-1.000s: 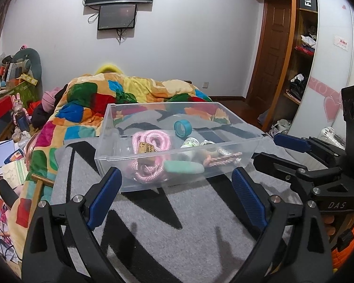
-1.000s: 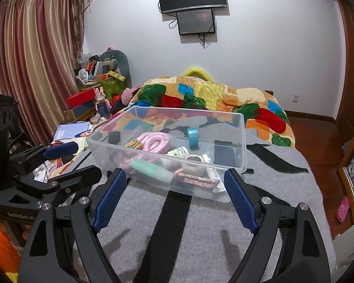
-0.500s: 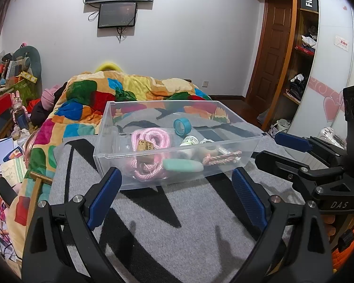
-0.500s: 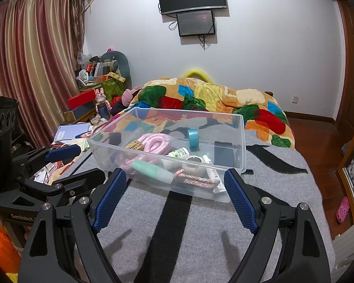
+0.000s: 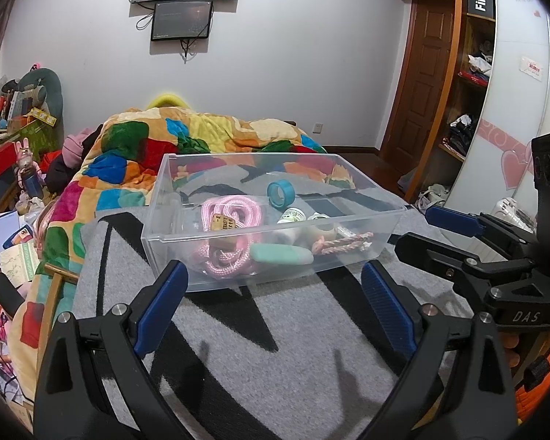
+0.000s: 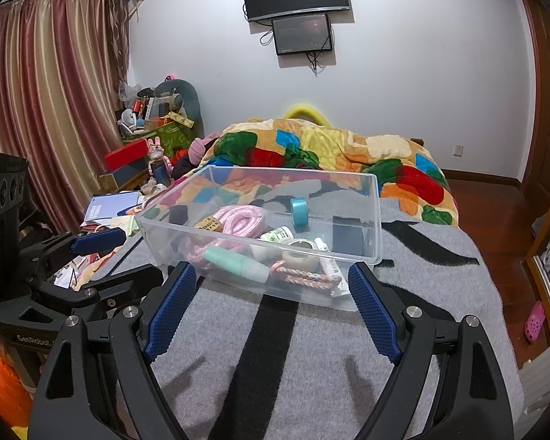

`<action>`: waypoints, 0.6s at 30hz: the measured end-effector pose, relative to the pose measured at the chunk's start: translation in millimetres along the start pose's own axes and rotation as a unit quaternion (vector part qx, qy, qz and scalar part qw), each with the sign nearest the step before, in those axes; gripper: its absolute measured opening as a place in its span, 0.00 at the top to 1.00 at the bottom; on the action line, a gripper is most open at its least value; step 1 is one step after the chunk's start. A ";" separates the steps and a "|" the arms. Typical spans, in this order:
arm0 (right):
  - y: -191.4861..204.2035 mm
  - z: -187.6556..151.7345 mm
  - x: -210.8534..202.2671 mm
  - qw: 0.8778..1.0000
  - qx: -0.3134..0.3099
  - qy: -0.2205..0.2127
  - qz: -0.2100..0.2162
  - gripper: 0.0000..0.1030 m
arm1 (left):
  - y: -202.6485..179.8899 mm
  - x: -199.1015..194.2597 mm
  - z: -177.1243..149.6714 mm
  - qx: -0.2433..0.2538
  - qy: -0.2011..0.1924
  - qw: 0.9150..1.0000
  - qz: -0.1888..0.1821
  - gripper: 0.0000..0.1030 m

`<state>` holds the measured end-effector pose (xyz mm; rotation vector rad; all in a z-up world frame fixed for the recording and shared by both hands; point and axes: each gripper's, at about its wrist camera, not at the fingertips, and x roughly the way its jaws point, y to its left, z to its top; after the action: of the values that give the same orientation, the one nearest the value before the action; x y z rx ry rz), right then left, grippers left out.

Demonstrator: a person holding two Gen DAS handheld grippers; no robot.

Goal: Organize objects

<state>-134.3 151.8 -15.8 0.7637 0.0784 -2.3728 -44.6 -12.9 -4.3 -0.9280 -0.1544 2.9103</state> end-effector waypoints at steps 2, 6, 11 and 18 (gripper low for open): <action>-0.2 -0.4 -0.3 1.000 0.000 -0.001 0.000 0.19 | 0.2 0.1 -0.2 0.000 0.000 1.000 0.000 0.06; -0.3 0.1 -0.6 1.000 0.001 -0.002 0.001 0.19 | -0.4 -0.2 0.0 0.000 -0.001 1.000 -0.001 0.06; -0.2 -0.2 -0.6 1.000 0.001 -0.002 0.001 0.19 | -0.6 -0.6 0.9 -0.001 -0.001 1.000 -0.004 0.06; 0.3 -0.6 0.1 1.000 0.002 -0.002 0.003 0.19 | -1.4 -1.6 1.6 -0.004 -0.002 1.000 -0.006 0.06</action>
<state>-134.0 151.7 -16.3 0.7601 0.0698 -2.3690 -44.2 -11.8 -1.9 -0.9176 -0.1707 2.9029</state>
